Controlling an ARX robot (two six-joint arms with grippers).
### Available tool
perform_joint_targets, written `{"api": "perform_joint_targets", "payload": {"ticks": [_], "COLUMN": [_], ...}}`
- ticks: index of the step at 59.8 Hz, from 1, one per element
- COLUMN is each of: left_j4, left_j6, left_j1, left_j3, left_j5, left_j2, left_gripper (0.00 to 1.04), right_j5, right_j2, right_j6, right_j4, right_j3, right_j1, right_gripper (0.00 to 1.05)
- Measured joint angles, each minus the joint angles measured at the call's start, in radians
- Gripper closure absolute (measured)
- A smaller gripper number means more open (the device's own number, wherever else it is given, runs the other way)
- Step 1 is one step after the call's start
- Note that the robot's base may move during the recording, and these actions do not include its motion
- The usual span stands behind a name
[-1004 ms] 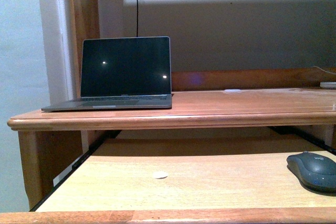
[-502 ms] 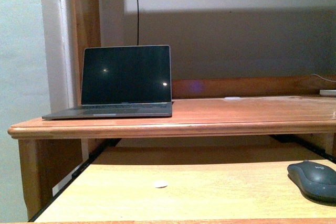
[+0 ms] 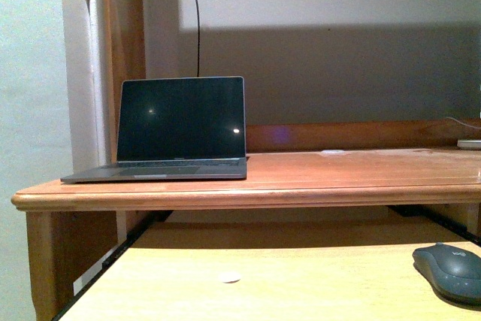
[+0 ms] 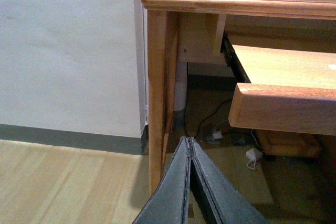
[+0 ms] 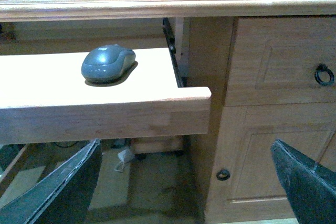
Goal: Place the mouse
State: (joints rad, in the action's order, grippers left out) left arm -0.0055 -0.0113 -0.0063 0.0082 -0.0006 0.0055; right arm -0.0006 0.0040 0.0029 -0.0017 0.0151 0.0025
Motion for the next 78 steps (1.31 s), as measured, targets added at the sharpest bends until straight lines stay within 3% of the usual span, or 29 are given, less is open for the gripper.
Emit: {"api": "perform_joint_targets", "payload": {"ticks": [14,17,20,28,31,43,53,69,78], "left_j4": [0.0,0.0,0.0,0.0,0.0,0.0,0.0,0.0,0.0], "left_j6": [0.0,0.0,0.0,0.0,0.0,0.0,0.002,0.002,0.002], "left_j1": [0.0,0.0,0.0,0.0,0.0,0.0,0.0,0.0,0.0], "left_j3": [0.0,0.0,0.0,0.0,0.0,0.0,0.0,0.0,0.0], "left_j5": [0.0,0.0,0.0,0.0,0.001,0.0,0.0,0.0,0.001], "left_j2": [0.0,0.0,0.0,0.0,0.0,0.0,0.0,0.0,0.0], "left_gripper": [1.01,0.89,0.77,0.52,0.4,0.07,0.08,0.08,0.08], "right_j5": [0.0,-0.002,-0.063,-0.07,-0.037,0.09,0.155,0.296,0.313], "right_j2": [0.0,0.001,0.072,0.388,0.54,0.909,1.203,1.376,1.418], "right_j6": [0.0,0.0,0.068,0.187,0.202,0.179,0.108,0.012,0.03], "right_j4": [0.0,-0.001,-0.053,0.131,0.235,0.452,0.478,0.24,0.112], "right_j3": [0.0,0.0,0.029,0.128,0.206,0.434,0.647,0.867,0.933], "right_j1": [0.0,0.0,-0.029,-0.068,-0.039,0.117,0.226,0.32,0.328], "right_gripper": [0.08,0.08,0.08,0.08,0.08,0.08,0.08,0.08,0.08]}}
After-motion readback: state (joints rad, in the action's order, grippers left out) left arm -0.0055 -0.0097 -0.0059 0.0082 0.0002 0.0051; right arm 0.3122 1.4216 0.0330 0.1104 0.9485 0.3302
